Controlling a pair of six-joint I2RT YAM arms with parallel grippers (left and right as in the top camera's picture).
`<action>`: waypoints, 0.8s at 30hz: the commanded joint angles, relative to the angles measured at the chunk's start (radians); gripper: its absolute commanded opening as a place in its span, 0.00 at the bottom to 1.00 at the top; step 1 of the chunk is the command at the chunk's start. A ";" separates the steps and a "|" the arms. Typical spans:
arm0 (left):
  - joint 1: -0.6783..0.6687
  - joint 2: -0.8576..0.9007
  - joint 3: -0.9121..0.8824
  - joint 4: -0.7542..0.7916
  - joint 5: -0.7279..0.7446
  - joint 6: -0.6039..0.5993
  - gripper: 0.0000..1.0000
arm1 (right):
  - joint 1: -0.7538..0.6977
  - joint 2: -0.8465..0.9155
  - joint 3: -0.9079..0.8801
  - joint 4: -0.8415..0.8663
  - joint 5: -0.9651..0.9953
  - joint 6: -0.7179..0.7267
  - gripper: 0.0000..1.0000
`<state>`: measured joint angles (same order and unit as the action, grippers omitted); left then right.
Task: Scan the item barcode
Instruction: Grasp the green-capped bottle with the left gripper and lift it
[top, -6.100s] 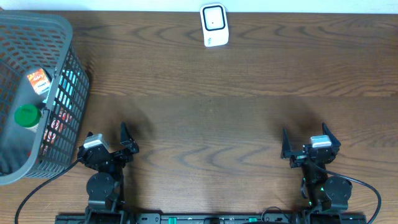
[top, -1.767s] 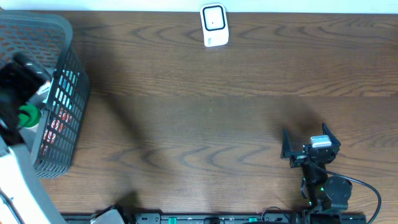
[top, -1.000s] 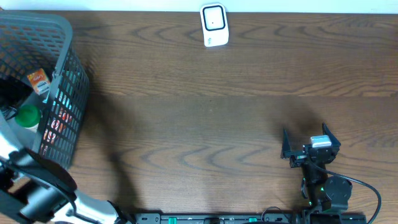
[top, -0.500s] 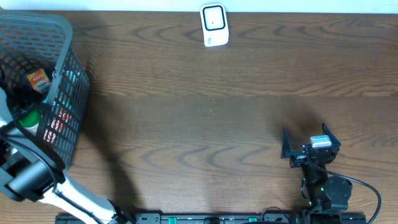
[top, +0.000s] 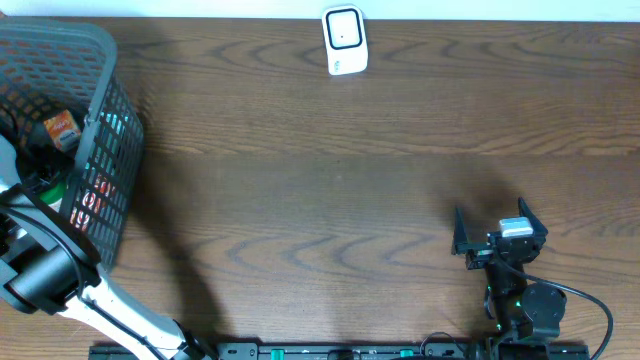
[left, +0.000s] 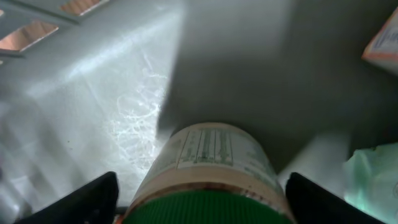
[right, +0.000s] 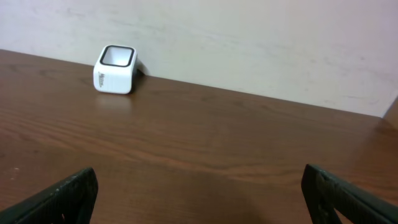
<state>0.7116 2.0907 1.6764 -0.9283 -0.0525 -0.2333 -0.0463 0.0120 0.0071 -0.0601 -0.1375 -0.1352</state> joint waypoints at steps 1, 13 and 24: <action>0.003 0.010 -0.010 -0.017 -0.012 0.004 0.81 | 0.009 -0.005 -0.002 -0.004 0.002 0.015 0.99; 0.003 0.005 -0.036 -0.092 -0.012 0.004 0.65 | 0.009 -0.005 -0.002 -0.004 0.002 0.015 0.99; 0.003 -0.185 0.062 -0.137 0.007 0.003 0.65 | 0.009 -0.005 -0.002 -0.004 0.002 0.015 0.99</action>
<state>0.7109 2.0434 1.6691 -1.0603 -0.0402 -0.2352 -0.0463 0.0120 0.0071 -0.0601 -0.1375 -0.1352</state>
